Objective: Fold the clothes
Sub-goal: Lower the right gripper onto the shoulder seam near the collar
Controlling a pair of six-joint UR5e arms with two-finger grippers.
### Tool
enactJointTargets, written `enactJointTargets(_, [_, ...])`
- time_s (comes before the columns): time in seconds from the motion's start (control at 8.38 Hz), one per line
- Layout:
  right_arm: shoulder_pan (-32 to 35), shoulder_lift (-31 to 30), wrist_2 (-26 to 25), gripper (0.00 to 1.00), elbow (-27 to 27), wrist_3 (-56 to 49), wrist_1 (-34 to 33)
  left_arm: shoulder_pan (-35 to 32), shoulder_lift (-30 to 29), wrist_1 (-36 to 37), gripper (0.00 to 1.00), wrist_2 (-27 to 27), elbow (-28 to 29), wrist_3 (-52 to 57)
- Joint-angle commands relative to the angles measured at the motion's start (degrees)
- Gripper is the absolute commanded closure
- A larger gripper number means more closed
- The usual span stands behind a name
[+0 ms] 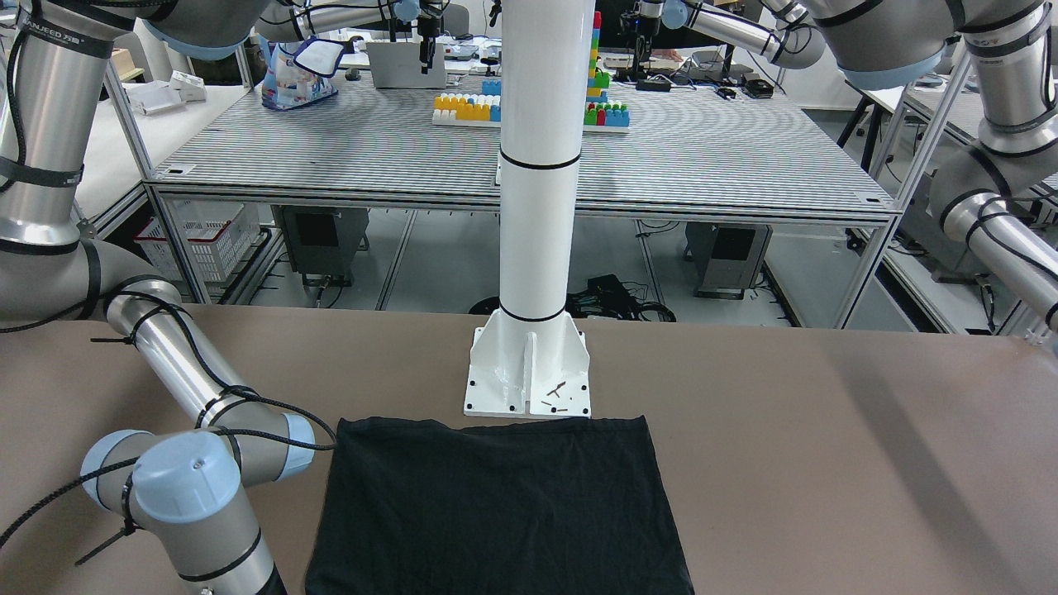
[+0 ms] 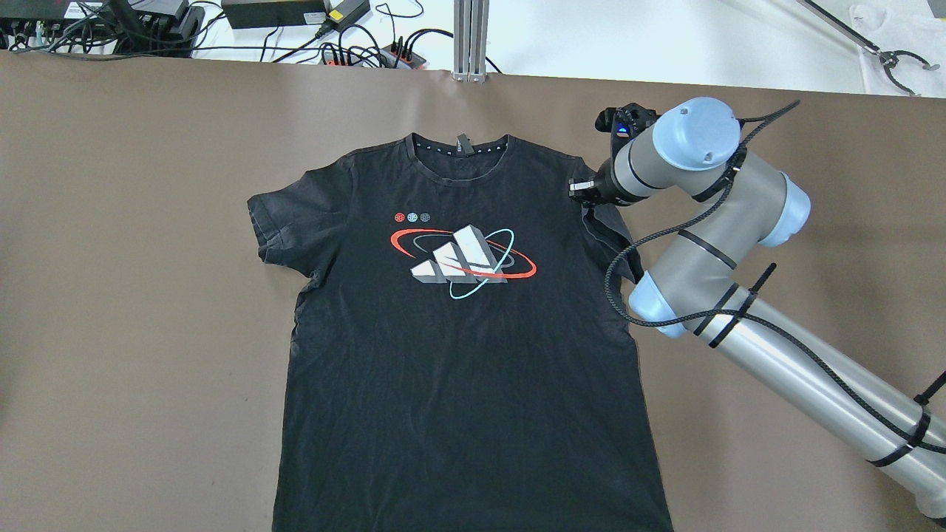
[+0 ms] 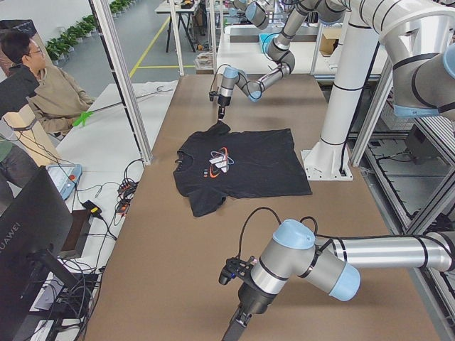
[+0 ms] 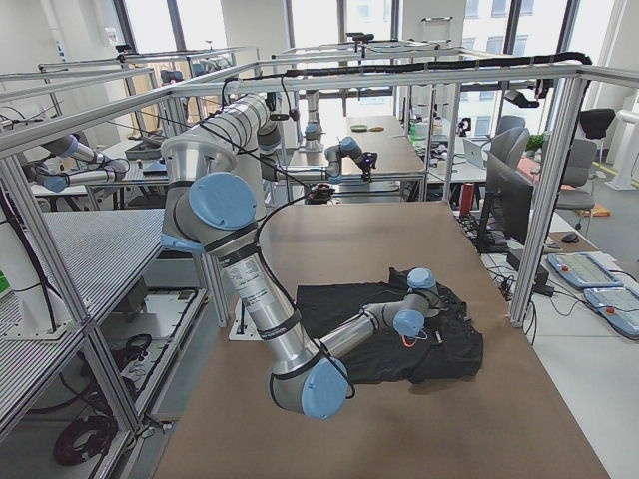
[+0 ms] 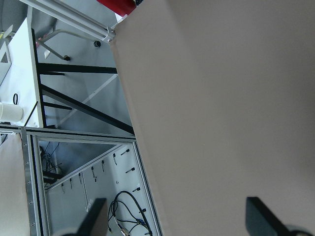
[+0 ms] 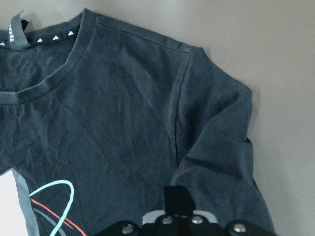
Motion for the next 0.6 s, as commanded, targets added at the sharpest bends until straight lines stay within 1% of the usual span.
enactJointTargets(0.0, [-3.57, 3.73, -4.96, 1.0, -3.13, 3.92, 0.23, 0.0, 0.0, -0.1, 0.0, -1.04, -0.04, -0.17])
enactJointTargets(0.12, [-4.9, 3.65, -6.99, 1.0, -3.13, 4.04, 0.32, 0.0, 0.0, -0.1, 0.0, -1.48, -0.12, -0.26])
enactJointTargets(0.48, [-5.79, 3.65, -7.63, 1.0, -3.13, 4.13, 0.32, 0.0, 0.0, -0.01, 0.0, -1.49, -0.12, -0.35])
